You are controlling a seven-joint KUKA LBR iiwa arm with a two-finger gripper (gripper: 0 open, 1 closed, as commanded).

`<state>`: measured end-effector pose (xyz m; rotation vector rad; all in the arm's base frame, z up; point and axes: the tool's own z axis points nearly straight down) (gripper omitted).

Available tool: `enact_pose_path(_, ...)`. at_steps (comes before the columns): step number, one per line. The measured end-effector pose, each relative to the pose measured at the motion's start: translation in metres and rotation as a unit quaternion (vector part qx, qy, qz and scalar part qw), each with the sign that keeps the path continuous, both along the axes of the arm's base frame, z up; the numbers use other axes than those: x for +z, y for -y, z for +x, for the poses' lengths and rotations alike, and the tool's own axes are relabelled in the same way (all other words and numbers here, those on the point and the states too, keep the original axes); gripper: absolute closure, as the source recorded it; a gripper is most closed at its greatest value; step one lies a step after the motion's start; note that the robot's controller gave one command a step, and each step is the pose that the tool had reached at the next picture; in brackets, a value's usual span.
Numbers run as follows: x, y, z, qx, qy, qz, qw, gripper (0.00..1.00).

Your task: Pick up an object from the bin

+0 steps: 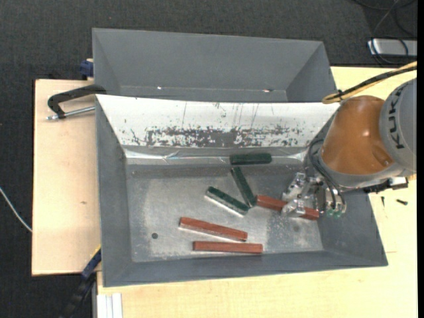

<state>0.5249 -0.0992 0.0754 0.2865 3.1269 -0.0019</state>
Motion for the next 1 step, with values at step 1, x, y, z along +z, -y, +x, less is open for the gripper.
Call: enact_pose_path(1,0.1935,-0.0040,-0.0017,0.060,0.0043,0.000,0.9982,1.00)
